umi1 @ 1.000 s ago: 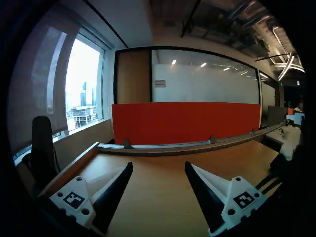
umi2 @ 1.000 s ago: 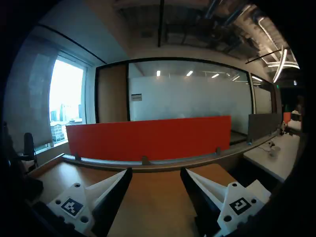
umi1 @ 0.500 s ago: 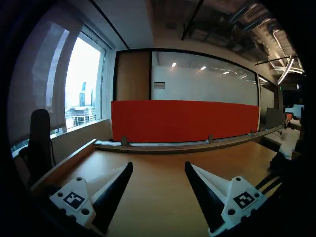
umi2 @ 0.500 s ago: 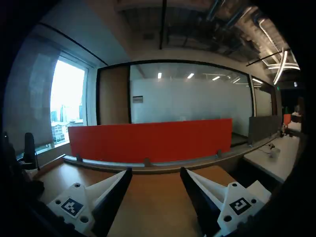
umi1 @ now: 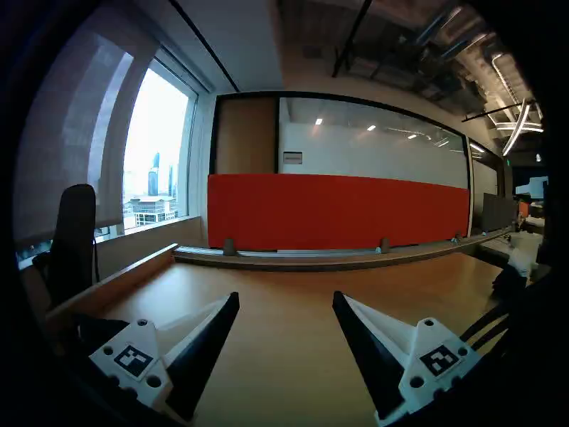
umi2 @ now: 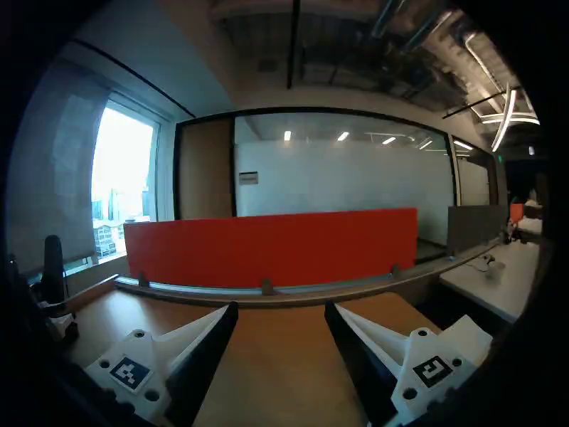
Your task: Fold towel
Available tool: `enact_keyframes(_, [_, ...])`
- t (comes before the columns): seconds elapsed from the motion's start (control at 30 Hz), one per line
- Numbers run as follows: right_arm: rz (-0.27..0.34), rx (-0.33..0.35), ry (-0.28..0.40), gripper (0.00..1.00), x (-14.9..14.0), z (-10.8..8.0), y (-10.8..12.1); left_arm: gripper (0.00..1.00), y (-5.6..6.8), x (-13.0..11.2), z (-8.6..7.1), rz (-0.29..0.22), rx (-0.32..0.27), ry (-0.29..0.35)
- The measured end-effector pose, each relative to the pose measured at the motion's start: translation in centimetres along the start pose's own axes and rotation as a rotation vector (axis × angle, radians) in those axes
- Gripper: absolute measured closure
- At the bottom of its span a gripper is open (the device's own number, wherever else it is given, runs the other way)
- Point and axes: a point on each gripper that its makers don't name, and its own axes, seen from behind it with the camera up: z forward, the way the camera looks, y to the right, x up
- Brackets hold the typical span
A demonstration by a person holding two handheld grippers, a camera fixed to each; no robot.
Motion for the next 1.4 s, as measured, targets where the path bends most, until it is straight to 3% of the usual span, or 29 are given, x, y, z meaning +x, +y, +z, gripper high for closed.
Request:
enact_keyframes(0.5, [-0.024,0.036,0.023,0.06,-1.9,0.4,-1.6,0.02,-0.6,-3.9,0.1,-0.021,0.018,0.037])
enact_keyframes(1.4, [-0.038,0.045,0.043,0.06,-2.5,1.3,-2.1,0.02,-0.9,-6.9,0.7,-0.015,0.029,0.053])
